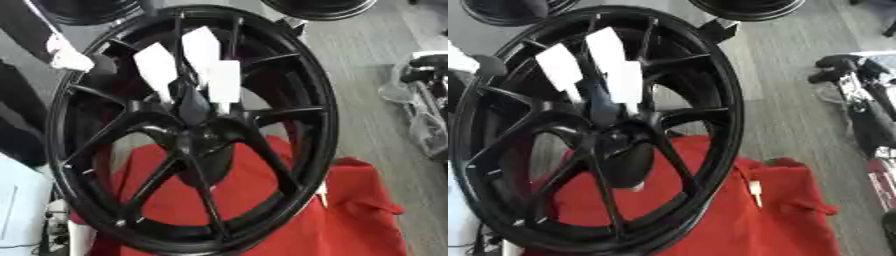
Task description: Pull the pin out of the wheel hub.
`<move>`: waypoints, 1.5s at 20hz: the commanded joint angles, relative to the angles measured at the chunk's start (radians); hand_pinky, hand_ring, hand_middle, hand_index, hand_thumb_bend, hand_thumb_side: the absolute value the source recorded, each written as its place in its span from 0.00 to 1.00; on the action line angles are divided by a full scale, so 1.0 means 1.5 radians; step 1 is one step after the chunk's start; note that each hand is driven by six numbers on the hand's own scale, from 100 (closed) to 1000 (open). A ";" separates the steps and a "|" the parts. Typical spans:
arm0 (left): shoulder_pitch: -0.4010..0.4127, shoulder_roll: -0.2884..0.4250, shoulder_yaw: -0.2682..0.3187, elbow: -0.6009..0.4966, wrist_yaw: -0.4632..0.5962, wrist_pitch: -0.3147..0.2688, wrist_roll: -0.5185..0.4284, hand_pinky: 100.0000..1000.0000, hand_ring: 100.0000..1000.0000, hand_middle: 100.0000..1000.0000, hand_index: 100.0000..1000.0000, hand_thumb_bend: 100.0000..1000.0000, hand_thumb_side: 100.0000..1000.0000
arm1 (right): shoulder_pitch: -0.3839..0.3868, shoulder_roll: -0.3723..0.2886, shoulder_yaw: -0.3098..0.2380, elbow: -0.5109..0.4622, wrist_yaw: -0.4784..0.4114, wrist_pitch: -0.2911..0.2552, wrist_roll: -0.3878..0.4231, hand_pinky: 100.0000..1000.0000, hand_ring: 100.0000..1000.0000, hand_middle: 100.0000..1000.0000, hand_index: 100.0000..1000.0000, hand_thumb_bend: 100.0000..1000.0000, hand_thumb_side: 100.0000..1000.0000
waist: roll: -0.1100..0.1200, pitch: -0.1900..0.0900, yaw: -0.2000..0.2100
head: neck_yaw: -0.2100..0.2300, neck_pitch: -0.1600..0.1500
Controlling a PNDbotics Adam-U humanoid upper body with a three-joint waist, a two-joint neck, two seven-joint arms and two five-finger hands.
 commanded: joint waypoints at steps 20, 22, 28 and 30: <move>-0.059 -0.024 -0.057 0.081 -0.047 -0.172 -0.046 0.82 0.80 0.72 0.79 0.37 0.16 | 0.000 0.006 -0.001 -0.020 0.024 0.007 -0.007 0.93 0.59 0.62 0.65 0.00 0.50 | -0.009 0.010 -0.001 | -0.016 -0.015; -0.060 -0.027 -0.061 0.087 -0.051 -0.179 -0.046 0.82 0.80 0.72 0.78 0.38 0.14 | -0.001 0.006 0.000 -0.020 0.025 0.008 -0.007 0.93 0.59 0.62 0.65 0.00 0.50 | -0.009 0.010 -0.002 | -0.015 -0.015; -0.062 -0.037 -0.073 0.105 -0.058 -0.196 -0.046 0.81 0.79 0.71 0.77 0.36 0.12 | -0.003 0.007 0.001 -0.018 0.028 0.010 -0.009 0.93 0.59 0.62 0.65 0.00 0.50 | -0.009 0.013 -0.005 | -0.013 -0.014; -0.063 -0.039 -0.075 0.110 -0.061 -0.198 -0.046 0.81 0.79 0.71 0.77 0.36 0.13 | -0.004 0.007 0.001 -0.019 0.029 0.010 -0.010 0.93 0.59 0.62 0.65 0.00 0.50 | -0.009 0.014 -0.006 | -0.013 -0.015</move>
